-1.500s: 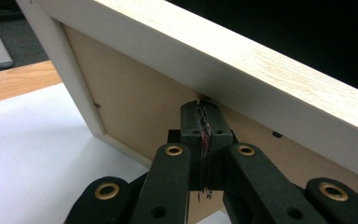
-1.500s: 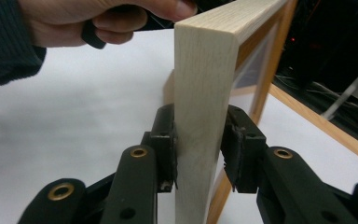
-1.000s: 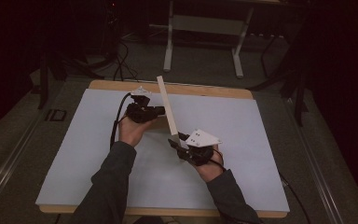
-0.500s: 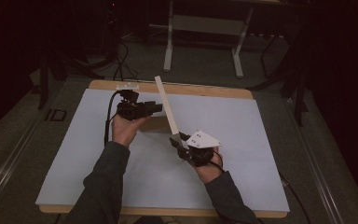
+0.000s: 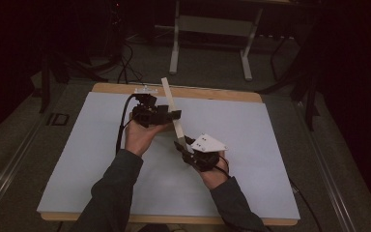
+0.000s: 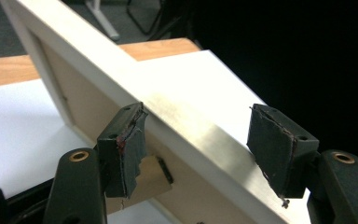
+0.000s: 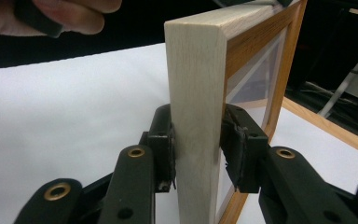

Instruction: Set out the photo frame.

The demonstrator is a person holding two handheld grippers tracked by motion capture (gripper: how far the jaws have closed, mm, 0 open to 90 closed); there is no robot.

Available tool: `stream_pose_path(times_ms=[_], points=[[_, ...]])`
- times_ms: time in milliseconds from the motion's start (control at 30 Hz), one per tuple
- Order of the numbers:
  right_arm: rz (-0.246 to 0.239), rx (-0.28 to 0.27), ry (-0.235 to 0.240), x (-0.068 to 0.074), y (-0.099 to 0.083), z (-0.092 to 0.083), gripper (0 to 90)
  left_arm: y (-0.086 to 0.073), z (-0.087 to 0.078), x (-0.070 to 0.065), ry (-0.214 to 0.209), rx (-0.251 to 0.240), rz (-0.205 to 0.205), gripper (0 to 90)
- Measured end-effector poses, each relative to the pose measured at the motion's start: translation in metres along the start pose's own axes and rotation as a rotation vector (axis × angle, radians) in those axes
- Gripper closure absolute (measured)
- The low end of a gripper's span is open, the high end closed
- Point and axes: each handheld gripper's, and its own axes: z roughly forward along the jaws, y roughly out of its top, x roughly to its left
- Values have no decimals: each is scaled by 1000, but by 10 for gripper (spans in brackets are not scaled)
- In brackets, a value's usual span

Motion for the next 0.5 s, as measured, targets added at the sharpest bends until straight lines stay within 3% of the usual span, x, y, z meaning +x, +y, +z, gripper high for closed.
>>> stream_pose_path(times_ms=[167,300,500], points=[[8,7,-6,0,2,1,658,0,5,-3,-10,10,-26,349],[24,13,-18,1,4,3,651,1,9,-6,-4,19,-22,350],[0,31,-11,6,9,7,621,2,9,-3,-5,35,-25,377]])
